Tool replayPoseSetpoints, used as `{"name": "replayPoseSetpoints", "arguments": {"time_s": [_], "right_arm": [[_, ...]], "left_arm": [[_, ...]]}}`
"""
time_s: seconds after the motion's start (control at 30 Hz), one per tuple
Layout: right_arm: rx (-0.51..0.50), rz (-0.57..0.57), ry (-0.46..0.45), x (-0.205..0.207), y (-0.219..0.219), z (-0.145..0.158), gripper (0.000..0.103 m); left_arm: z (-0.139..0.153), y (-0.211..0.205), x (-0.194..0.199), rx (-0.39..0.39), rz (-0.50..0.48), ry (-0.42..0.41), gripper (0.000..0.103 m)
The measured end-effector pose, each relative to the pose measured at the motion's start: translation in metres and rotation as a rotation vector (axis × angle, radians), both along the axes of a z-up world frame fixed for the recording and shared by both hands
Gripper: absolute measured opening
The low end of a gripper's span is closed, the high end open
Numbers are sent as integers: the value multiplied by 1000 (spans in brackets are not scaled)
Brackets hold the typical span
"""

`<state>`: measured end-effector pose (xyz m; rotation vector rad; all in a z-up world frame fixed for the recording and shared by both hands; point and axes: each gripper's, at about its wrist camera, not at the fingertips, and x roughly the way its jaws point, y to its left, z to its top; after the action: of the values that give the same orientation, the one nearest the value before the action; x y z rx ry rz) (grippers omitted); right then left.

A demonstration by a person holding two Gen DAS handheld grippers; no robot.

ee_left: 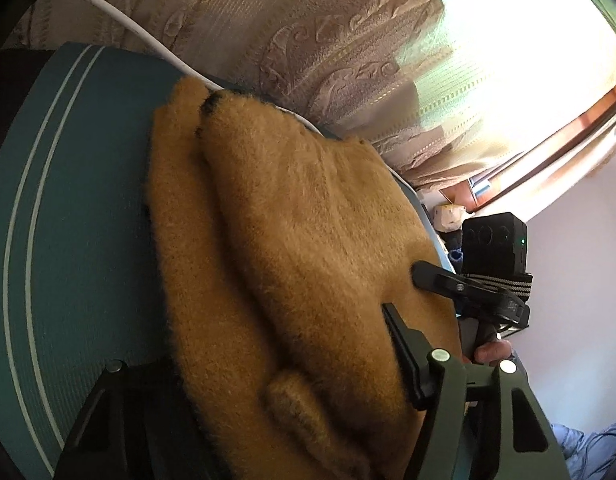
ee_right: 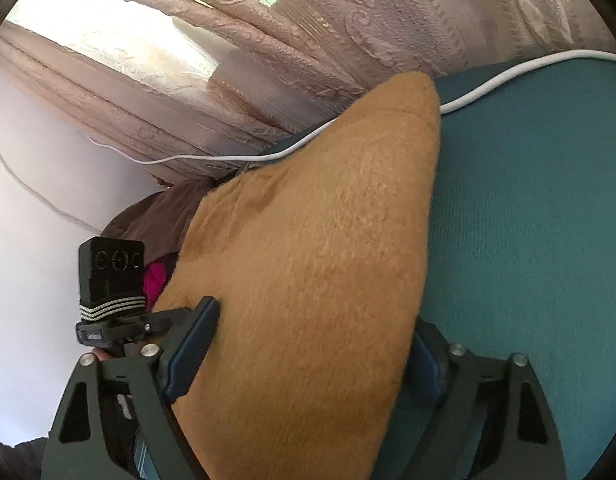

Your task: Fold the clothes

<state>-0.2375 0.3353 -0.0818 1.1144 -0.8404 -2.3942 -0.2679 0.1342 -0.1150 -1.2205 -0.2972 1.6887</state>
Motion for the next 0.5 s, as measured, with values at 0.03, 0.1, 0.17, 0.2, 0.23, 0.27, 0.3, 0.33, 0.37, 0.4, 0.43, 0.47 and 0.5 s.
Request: {"name": "replayPoseSetpoints", "arguments": {"time_s": [0.03,0.1,0.17,0.2,0.23,0.27,0.3,0.33,0.37,0.4,0.43,0.47,0.5], "right_arm": [[-7,-9,1,2,1,0,67],[-20,-26,13,10,4,3,55],[-7,-39,32,21,5,11,50],[9,-46,43,28,4,17,49],[24,-52,54,34,4,23,49],[32,-61,68,42,6,29,48],[38,-70,84,51,9,36,48],[48,-82,102,62,13,43,48],[67,-96,119,74,18,51,48],[85,-111,135,87,24,58,48],[104,-128,149,100,29,65,48],[117,-149,161,115,38,72,48],[127,-174,171,131,48,78,48]], "left_arm": [[2,0,2,-1,7,2,63],[10,2,8,-2,13,12,60],[19,7,16,-4,9,21,57],[23,10,21,-3,6,22,56],[26,14,26,1,0,21,55],[29,17,31,6,-5,20,55],[33,24,38,17,-15,18,55],[37,32,46,31,-27,15,55],[40,38,51,39,-36,14,55],[45,48,59,50,-54,17,55],[50,58,68,61,-72,20,55],[55,69,76,71,-90,23,55],[60,82,86,80,-115,28,55]]}}
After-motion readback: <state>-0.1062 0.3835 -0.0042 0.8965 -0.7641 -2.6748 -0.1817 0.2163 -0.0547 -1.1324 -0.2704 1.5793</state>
